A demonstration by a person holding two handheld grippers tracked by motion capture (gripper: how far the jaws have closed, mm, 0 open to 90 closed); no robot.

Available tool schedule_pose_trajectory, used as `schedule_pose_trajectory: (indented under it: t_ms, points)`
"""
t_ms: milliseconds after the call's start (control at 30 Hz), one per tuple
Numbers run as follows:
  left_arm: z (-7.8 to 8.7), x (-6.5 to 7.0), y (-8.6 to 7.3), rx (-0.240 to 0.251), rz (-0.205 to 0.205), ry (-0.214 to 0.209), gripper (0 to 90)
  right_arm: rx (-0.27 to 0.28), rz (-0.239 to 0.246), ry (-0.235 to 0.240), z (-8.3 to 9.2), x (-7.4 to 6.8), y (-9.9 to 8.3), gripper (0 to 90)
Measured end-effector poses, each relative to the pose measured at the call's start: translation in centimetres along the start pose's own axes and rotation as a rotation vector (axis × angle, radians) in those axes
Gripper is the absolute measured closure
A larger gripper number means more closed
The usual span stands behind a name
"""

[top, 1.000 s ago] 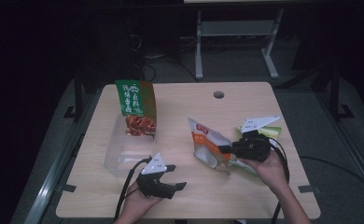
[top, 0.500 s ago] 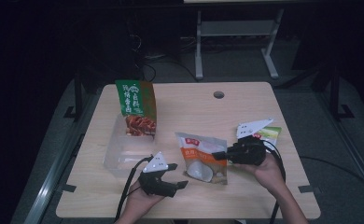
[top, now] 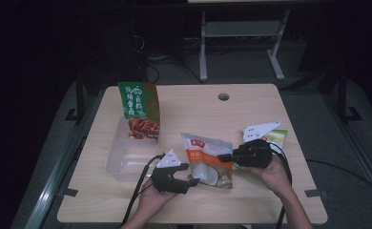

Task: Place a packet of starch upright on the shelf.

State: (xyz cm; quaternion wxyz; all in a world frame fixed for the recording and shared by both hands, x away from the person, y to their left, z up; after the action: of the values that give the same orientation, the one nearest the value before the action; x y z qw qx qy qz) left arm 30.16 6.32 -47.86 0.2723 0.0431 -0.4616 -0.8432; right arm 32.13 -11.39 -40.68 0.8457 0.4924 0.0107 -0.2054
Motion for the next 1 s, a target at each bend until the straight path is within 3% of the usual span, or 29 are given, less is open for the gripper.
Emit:
schedule_pose_trajectory:
  t_ms: [133, 267, 333, 367, 400, 433, 467, 500, 600, 700, 933, 1000]
  points:
    - [-0.5, -0.2, 0.7, 0.003, -0.001, -0.004, 37.6, 0.004, -0.001, 0.004, 0.0, 0.3, 0.0, 89.2]
    - [-1.0, -0.6, 1.5, 0.012, 0.038, -0.034, 44.9, 0.012, -0.001, 0.014, -0.2, 0.7, 0.0, 89.2]
    - [-1.2, -0.8, 1.5, -0.002, 0.035, -0.022, 49.1, 0.012, -0.005, 0.015, -0.2, 0.9, 0.0, 89.2]
    - [-1.3, -0.8, 1.5, -0.015, 0.027, -0.021, 55.9, 0.014, -0.006, 0.018, -0.2, 1.2, 0.0, 89.1]
    - [-1.4, -0.8, 1.4, -0.023, 0.024, -0.023, 55.9, 0.014, -0.006, 0.018, -0.2, 1.2, 0.0, 89.1]
    - [-1.5, -0.9, 1.4, -0.029, 0.013, -0.021, 63.7, 0.015, -0.014, 0.019, -0.2, 1.4, -0.1, 89.1]
    - [-1.6, -0.9, 1.3, -0.027, 0.021, -0.033, 63.7, 0.015, -0.014, 0.019, -0.2, 1.4, -0.1, 89.1]
    - [-1.7, -1.0, 1.3, -0.025, 0.031, -0.045, 70.1, 0.015, -0.016, 0.020, -0.2, 1.6, -0.1, 89.1]
    - [-1.6, -1.0, 1.5, -0.015, 0.029, -0.044, 74.9, 0.015, -0.024, 0.020, -0.3, 1.8, -0.2, 89.1]
    - [-1.2, -1.2, 1.7, -0.001, 0.022, -0.038, 86.4, 0.015, -0.036, 0.016, -0.4, 2.2, -0.1, 89.0]
    - [-1.2, -1.2, 1.7, 0.001, 0.011, -0.019, 88.6, 0.001, -0.043, 0.001, -0.6, 2.5, 0.0, 88.2]
    - [-1.2, -1.1, 1.7, 0.005, 0.006, -0.007, 89.0, 0.010, -0.053, -0.011, -0.6, 2.6, 0.0, 84.5]
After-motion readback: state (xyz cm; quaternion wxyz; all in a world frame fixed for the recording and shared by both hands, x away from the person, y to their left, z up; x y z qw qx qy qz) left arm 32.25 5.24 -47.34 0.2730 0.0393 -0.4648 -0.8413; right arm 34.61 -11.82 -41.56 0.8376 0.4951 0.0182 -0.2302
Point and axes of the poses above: each handheld gripper's, and its own axes: z roughly backward along the jaws, y roughly out of its top, x roughly to its right, the point moved 7 cm from there along -z, roughly forward along the jaws, and after that the axes turned 1 degree about -z, right-handed, at the moved point
